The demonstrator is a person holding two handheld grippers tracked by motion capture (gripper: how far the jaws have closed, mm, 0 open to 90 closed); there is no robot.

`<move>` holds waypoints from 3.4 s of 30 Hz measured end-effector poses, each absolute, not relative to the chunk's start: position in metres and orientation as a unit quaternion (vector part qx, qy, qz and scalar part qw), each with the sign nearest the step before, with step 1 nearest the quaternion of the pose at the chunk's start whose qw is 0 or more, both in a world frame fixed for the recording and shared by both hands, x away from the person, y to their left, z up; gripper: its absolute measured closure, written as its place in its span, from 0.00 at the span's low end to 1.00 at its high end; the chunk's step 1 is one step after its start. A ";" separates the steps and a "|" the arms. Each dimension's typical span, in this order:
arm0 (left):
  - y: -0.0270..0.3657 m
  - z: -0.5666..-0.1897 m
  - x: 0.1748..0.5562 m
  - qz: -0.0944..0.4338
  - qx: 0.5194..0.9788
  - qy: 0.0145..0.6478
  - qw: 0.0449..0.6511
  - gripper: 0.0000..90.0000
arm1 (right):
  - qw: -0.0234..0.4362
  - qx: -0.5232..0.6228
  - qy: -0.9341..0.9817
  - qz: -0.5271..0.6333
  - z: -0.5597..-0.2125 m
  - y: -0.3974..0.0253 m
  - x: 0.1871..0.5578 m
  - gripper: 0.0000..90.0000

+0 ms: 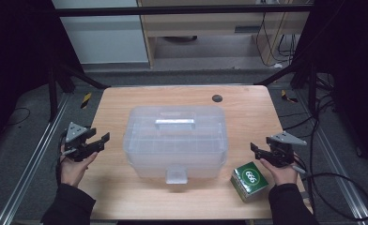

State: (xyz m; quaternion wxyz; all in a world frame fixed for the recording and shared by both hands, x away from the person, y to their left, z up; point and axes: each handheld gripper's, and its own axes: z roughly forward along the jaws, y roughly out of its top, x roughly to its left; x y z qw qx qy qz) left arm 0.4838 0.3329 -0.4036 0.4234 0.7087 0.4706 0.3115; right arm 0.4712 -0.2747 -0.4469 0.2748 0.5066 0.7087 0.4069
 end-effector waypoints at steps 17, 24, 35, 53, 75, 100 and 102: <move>0.338 -0.365 0.474 0.311 0.717 0.439 0.442 0.37 | 0.276 0.501 0.709 0.412 -0.437 -0.270 0.469 0.33; 0.333 -0.356 0.476 0.311 0.725 0.431 0.438 0.37 | 0.282 0.495 0.713 0.409 -0.435 -0.267 0.467 0.33; 0.305 -0.343 0.478 0.320 0.748 0.387 0.434 0.36 | 0.280 0.493 0.718 0.404 -0.435 -0.266 0.465 0.35; 0.280 -0.310 0.475 0.337 0.788 0.318 0.406 0.36 | 0.275 0.494 0.723 0.397 -0.436 -0.266 0.462 0.34; 0.243 -0.286 0.473 0.344 0.836 0.226 0.363 0.35 | 0.272 0.496 0.723 0.397 -0.435 -0.268 0.462 0.32; 0.186 -0.280 0.473 0.347 0.875 0.131 0.310 0.36 | 0.265 0.489 0.731 0.395 -0.437 -0.266 0.462 0.34; 0.183 -0.280 0.473 0.347 0.877 0.125 0.306 0.37 | 0.262 0.489 0.732 0.396 -0.437 -0.265 0.462 0.35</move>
